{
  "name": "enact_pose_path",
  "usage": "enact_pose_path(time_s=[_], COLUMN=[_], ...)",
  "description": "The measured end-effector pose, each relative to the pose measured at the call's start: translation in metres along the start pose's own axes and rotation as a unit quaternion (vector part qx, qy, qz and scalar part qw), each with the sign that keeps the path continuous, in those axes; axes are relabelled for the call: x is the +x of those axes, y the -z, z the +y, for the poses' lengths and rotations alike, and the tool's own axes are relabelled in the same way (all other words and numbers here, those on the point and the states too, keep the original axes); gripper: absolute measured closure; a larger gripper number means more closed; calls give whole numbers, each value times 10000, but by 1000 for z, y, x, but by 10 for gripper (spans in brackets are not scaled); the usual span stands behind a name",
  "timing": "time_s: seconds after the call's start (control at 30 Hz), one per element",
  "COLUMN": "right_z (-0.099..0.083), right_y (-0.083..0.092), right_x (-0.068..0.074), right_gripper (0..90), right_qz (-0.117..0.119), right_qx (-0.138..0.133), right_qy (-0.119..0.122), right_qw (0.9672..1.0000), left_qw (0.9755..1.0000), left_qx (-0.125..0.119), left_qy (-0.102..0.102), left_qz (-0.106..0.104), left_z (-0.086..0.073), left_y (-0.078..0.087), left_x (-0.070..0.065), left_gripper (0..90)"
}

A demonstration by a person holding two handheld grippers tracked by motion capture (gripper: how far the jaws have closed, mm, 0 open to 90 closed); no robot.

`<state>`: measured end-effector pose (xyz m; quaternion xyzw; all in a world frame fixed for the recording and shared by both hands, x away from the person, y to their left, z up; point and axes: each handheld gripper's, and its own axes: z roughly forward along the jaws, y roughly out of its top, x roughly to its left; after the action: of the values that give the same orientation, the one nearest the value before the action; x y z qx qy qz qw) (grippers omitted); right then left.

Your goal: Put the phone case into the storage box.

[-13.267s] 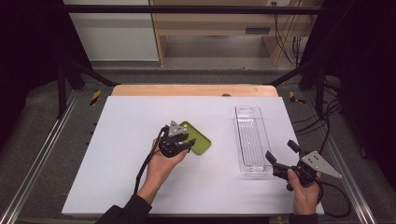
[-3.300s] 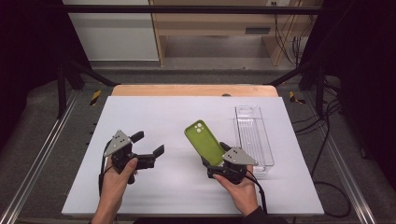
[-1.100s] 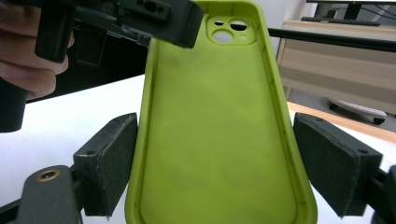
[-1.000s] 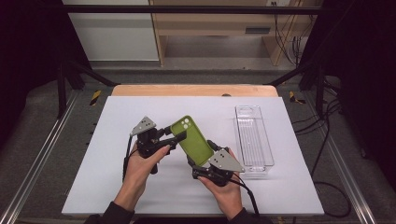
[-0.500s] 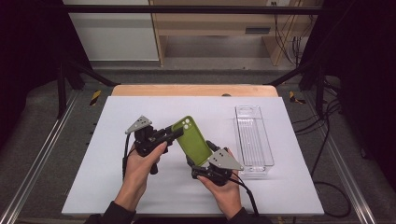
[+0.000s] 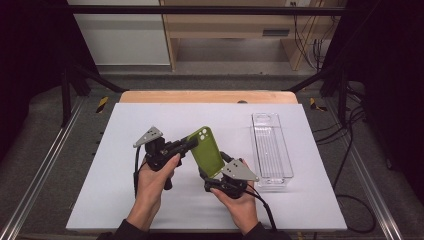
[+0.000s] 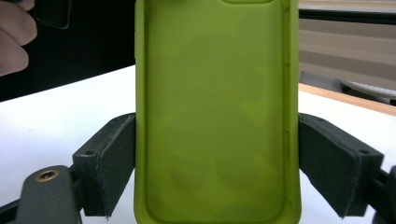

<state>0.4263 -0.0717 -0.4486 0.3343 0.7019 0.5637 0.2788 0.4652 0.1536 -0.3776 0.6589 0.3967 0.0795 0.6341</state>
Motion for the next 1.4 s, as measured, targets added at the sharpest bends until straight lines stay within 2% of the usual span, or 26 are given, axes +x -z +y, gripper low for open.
enact_pose_path(time_s=[0.3, 0.37, 0.4, 0.47, 0.53, 0.67, 0.9, 1.13, 1.4], right_z=[-2, -3, -3, -2, -2, 1, 14, 23, 28], right_y=[-3, -4, -5, -6, -6, -7, -7, -9, -12], right_x=[0, 0, 0, -1, -1, -3, -5, -10, -8], right_gripper=[159, 148, 139, 80, 65, 31, 28, 33, 36], right_qz=[94, 133, 168, 296, 311, 265, 227, 234, 233], right_qx=[87, 135, 159, 276, 298, 345, 351, 403, 438], right_qy=[-144, -128, -130, -107, -113, -179, -182, -278, -276], right_qw=[9998, 9997, 9996, 9991, 9990, 9989, 9990, 9985, 9984], left_qw=[9997, 9994, 9988, 9979, 9965, 9946, 9931, 9929, 9932], left_qx=[40, 66, 98, 103, 138, 201, 242, 242, 253], left_qy=[-227, -346, -477, -621, -799, -983, -1113, -1128, -1108], left_qz=[13, 38, 84, 141, 198, 254, 292, 282, 249], left_z=[-1, -2, -2, -4, -5, -8, -11, -14, -16], left_y=[-1, -1, -2, -3, -4, -7, -9, -11, -13], left_x=[-7, -9, -10, -12, -15, -19, -22, -25, -26], left_gripper=[771, 771, 772, 772, 772, 772, 772, 772, 772])
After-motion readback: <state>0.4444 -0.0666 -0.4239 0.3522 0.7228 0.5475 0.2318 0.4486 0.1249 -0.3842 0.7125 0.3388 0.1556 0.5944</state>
